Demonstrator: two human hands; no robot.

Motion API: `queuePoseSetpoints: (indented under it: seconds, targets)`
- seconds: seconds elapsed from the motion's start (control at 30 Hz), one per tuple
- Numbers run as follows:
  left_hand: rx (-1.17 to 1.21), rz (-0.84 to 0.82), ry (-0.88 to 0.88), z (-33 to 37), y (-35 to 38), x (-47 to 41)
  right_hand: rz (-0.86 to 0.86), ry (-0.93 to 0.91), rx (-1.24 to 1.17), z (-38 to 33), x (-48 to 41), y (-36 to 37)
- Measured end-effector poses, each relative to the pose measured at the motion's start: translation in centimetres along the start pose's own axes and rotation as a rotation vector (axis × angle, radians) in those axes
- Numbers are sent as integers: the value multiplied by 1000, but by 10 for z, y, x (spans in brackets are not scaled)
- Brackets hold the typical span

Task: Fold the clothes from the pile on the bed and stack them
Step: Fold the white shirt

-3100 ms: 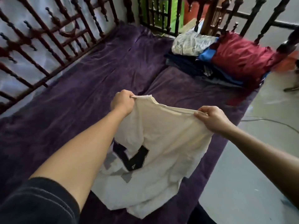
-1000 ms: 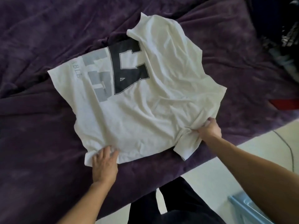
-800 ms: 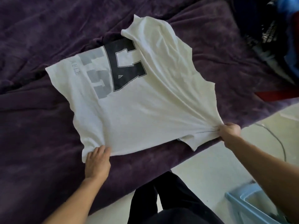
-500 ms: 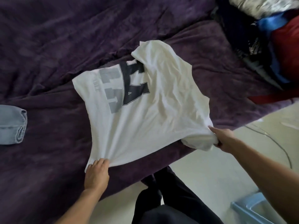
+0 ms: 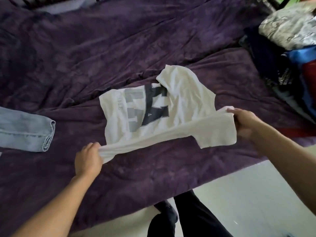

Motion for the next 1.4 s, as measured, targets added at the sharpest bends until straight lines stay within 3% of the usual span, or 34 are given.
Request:
queuePoseSetpoints:
  seconds: [0.1, 0.43, 0.53, 0.6, 0.63, 0.73, 0.8, 0.87, 1.03, 1.17, 1.27, 1.4]
  targets:
    - [50, 140, -63, 5, -30, -56, -141, 29, -95, -58, -37, 39]
    - [121, 283, -319, 17, -53, -234, -187, 16, -374, -188, -205, 160]
    - [197, 318, -310, 25, -35, -259, -190, -41, -461, -207, -240, 182]
    - [170, 262, -283, 35, -14, -256, -209, -90, -303, -202, -255, 186]
    - [146, 219, -262, 42, -1, -251, -155, -113, -109, -192, -260, 181]
    - [117, 79, -202, 62, 39, -226, 221, -188, 713, -147, -272, 138]
    - [132, -24, -222, 70, 65, -209, 386, -128, 969, -114, -270, 110]
    - [109, -123, -230, 76, 86, -191, 431, -58, 896, -85, -270, 89]
    - [-28, -158, -63, 83, 103, -164, 544, -228, 754, -82, -273, 41]
    - [-219, -237, 81, 84, 106, -155, 624, -133, 793, -78, -273, -6]
    - [-261, -236, 3, 77, 104, -158, 654, -52, 774, -53, -261, -8]
    - [-217, -217, -29, 68, 101, -164, 557, 76, 312, -7, -247, 23]
Point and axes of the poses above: each hand's wrist, its own x-axis away from the middle knuckle, its own y-axis out of the palm, z = x × y, the point moved 4 cm from there along -x, towards the middle knuckle, and after that the axes turned 3 degrees about x, right-handed, at the moved point
